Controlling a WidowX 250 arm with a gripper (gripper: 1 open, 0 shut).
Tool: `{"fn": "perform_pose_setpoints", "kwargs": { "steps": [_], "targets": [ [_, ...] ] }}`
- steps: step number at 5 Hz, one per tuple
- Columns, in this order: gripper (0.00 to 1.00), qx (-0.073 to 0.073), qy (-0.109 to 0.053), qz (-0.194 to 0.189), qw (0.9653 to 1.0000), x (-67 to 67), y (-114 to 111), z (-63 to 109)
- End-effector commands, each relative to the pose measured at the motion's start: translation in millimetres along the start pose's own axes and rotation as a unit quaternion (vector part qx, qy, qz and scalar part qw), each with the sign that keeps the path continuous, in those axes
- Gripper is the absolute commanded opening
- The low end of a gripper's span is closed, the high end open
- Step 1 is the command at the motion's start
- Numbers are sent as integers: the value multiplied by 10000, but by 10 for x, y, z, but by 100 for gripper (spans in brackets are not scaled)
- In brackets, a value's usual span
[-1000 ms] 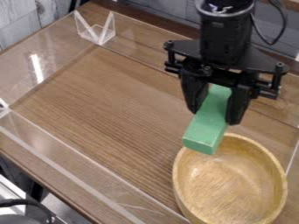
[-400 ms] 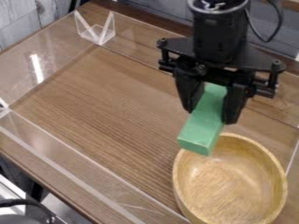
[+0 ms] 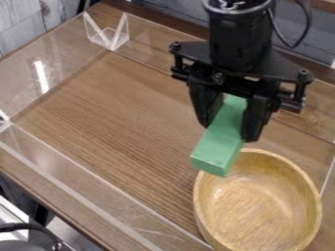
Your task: Remove the green block from inside the brown bowl and put it on the table
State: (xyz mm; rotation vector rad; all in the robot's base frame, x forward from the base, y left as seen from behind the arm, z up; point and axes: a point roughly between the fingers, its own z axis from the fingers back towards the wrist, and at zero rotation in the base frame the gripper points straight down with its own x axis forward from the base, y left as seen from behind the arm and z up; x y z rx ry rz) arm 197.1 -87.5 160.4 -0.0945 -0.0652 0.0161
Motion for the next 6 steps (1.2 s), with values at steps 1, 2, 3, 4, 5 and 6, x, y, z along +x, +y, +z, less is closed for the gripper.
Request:
{"fn": "perform_pose_setpoints", "kwargs": {
  "steps": [1, 2, 3, 4, 5, 6],
  "targets": [
    [0, -140, -330, 22, 9994, 91, 6, 214],
    [0, -139, -351, 57, 9993, 118, 44, 273],
    [0, -124, -392, 114, 9991, 188, 99, 321],
    [0, -84, -468, 227, 9986, 367, 240, 349],
    [0, -31, -560, 266, 9981, 594, 425, 345],
    [0, 0, -629, 244, 9977, 807, 660, 324]
  ]
}}
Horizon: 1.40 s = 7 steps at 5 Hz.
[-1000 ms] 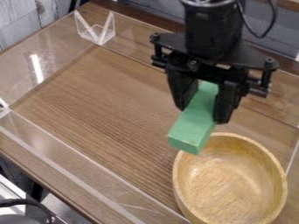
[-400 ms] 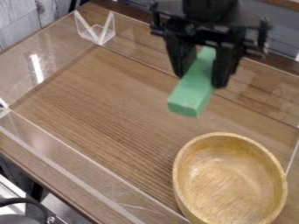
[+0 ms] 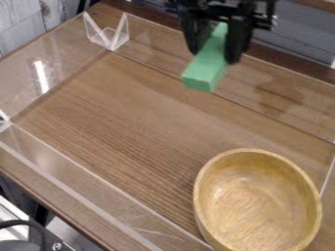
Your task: Remove the green block from inside the brown bowl and put it on the table
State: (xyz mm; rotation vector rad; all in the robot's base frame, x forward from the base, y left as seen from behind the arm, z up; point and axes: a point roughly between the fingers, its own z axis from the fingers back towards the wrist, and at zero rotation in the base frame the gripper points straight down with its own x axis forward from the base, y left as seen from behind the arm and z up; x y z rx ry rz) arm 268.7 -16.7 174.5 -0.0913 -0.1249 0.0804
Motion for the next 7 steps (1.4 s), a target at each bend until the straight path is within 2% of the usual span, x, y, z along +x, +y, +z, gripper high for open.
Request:
{"fn": "perform_pose_setpoints", "kwargs": {
  "steps": [1, 4, 7],
  "targets": [
    [0, -13, -410, -104, 9991, 255, 107, 101],
    [0, 37, -702, -1, 9975, 614, 318, -214],
    [0, 108, -882, 185, 9959, 840, 493, -433]
  ]
}}
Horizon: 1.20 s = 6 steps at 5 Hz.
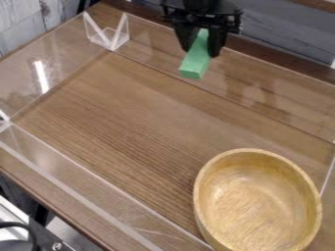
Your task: Remove the green block from inside the brown bowl and put it on the table
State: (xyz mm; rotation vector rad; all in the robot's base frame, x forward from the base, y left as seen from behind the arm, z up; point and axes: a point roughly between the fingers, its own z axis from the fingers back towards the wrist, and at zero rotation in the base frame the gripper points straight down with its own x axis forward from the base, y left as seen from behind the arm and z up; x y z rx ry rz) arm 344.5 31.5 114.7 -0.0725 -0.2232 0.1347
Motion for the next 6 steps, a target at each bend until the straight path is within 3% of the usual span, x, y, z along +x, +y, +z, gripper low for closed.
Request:
{"fn": "perform_pose_setpoints", "kwargs": {
  "steps": [1, 6],
  "targets": [
    [0, 19, -423, -27, 9991, 201, 58, 154],
    [0, 34, -603, -86, 9981, 366, 132, 33]
  ]
}}
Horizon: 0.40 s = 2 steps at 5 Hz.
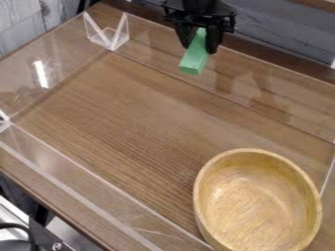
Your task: Remove the green block from inside the brown bowl and put it on the table
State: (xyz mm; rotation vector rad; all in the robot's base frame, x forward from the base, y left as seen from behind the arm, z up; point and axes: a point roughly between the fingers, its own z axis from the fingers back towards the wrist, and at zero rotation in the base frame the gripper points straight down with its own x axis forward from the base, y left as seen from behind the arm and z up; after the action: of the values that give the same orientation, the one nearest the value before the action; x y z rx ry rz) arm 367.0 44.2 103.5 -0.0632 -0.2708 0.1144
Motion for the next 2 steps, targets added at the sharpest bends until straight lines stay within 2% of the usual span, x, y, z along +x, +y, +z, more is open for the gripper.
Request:
{"fn": "perform_pose_setpoints", "kwargs": {
  "steps": [1, 2],
  "targets": [
    [0, -28, -294, -282, 9992, -22, 123, 186],
    [0, -123, -266, -637, 9975, -245, 237, 295]
  ]
}}
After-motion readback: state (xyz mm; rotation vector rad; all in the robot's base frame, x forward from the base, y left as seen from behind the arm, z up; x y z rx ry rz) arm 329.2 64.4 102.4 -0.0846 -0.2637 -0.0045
